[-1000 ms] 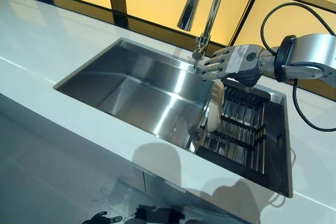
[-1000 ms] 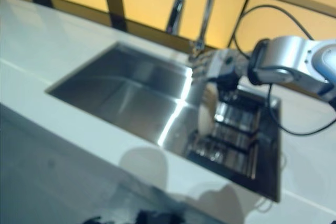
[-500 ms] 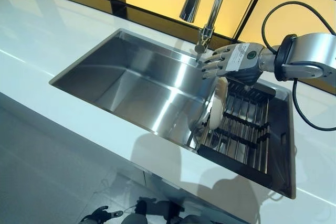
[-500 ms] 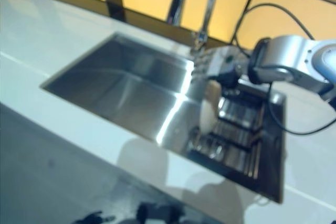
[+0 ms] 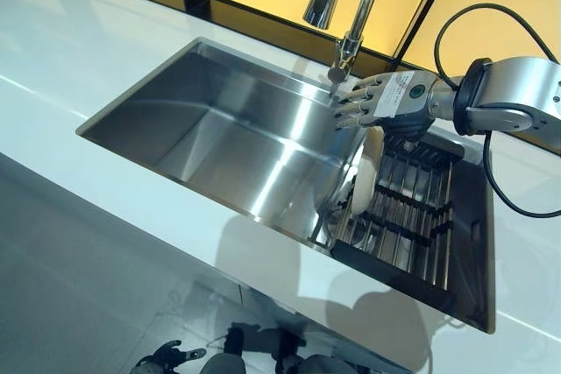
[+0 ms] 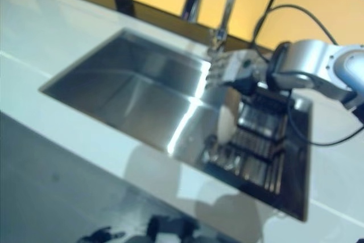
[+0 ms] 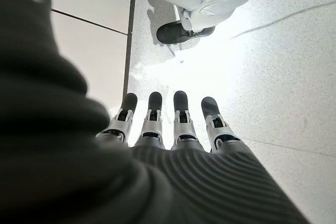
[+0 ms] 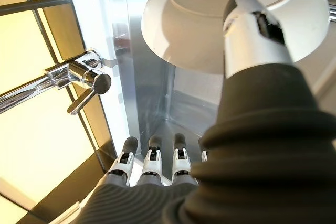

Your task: Take plates into dishwasher

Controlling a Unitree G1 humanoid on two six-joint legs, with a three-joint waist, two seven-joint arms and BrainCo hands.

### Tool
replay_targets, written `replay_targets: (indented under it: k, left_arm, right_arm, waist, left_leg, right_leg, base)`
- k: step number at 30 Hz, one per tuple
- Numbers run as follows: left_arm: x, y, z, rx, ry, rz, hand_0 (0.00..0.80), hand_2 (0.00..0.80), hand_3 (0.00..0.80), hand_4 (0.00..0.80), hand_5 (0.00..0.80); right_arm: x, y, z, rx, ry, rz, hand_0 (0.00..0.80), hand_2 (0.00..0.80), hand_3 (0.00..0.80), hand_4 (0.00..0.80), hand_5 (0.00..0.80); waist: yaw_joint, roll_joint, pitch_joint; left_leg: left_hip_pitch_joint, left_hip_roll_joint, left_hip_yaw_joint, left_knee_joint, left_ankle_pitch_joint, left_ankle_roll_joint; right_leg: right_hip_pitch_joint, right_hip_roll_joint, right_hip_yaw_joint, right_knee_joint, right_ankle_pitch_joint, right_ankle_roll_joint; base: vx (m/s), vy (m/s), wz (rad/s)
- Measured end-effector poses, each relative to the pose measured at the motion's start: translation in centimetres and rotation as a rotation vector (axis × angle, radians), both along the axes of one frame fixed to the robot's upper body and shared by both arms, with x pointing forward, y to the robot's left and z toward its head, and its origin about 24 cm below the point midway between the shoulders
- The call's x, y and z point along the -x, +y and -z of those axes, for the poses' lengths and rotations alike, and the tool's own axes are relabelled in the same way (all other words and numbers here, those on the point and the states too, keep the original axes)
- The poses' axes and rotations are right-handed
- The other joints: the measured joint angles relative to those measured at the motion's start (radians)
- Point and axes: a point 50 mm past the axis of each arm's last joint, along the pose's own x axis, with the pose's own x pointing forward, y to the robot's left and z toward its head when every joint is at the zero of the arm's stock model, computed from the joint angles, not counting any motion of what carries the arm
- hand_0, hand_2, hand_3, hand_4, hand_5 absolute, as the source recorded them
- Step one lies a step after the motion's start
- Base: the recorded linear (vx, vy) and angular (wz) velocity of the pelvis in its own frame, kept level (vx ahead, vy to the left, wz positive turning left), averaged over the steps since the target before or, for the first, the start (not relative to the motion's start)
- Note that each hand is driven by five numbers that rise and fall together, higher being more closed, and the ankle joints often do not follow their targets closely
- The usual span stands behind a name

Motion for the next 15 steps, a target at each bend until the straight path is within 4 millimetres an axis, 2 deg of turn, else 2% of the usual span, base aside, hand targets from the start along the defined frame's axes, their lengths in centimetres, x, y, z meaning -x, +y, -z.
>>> replay_targets:
  k: [15]
  left_arm:
    - [-1.1,-0.1,-0.4,0.002,-0.036,0.012,0.0,0.0,0.0,0.0,0.0]
  right_arm:
    - [-0.6,-0.8,0.3,-0.027,-0.018,0.032,0.0,0.0,0.0,0.0,0.0]
  waist:
    - [0.002,0.002,0.031]
  left_leg:
    - [-0.015,0.004,-0.001,0.002,0.003,-0.005]
  right_leg:
    - [-0.01,0.004,-0.007,0.0,0.0,0.0]
  base:
    - [0.0,0.0,0.0]
